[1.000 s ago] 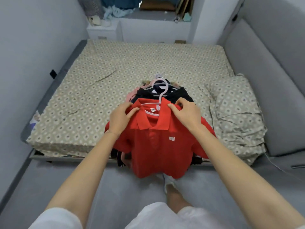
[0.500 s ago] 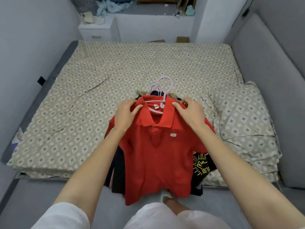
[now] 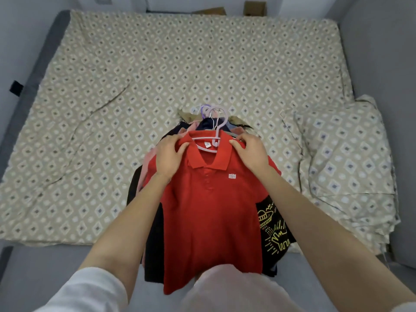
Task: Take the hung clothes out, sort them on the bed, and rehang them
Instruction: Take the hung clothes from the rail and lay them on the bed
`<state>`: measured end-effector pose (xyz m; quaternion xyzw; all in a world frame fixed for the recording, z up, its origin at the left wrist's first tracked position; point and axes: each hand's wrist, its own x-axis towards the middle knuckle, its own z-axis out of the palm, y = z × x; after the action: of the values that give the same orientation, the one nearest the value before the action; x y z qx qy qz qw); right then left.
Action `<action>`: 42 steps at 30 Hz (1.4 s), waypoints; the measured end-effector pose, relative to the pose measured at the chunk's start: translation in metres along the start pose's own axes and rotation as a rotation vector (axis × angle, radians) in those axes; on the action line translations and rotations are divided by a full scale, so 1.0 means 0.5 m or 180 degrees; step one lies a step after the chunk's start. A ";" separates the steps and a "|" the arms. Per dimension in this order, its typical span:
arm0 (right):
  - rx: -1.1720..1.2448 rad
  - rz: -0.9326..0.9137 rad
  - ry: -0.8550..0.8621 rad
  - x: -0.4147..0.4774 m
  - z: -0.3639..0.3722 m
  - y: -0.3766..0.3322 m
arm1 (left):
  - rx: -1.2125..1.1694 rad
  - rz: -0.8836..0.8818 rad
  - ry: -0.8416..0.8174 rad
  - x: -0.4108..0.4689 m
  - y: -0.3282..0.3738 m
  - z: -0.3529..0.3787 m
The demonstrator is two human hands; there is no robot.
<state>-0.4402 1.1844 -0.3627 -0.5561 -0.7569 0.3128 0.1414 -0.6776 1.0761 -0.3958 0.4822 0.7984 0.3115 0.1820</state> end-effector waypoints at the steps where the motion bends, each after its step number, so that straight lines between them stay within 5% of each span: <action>1: -0.0054 0.0052 -0.0012 0.016 0.014 0.008 | -0.0035 -0.0033 -0.0039 0.016 -0.012 0.014; 14: -0.0702 0.0362 -0.0249 0.127 0.158 0.069 | -0.0029 -0.0388 -0.0400 0.113 -0.139 0.132; 25: -0.1182 0.0207 -0.0586 0.041 0.186 0.032 | 0.0370 -0.0355 -0.0403 0.010 -0.169 0.094; 34: -0.1291 -0.0352 -0.0797 -0.030 0.144 -0.070 | 0.0954 -0.0341 -0.0224 -0.138 -0.132 -0.040; 42: -0.1594 -0.1567 -0.1260 -0.178 0.171 -0.199 | 0.1172 -0.1212 0.0626 -0.415 -0.102 -0.140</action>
<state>-0.5327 1.0561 -0.3534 -0.3044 -0.9329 0.1765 -0.0763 -0.6552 0.8532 -0.3801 0.3159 0.9315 0.1667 0.0683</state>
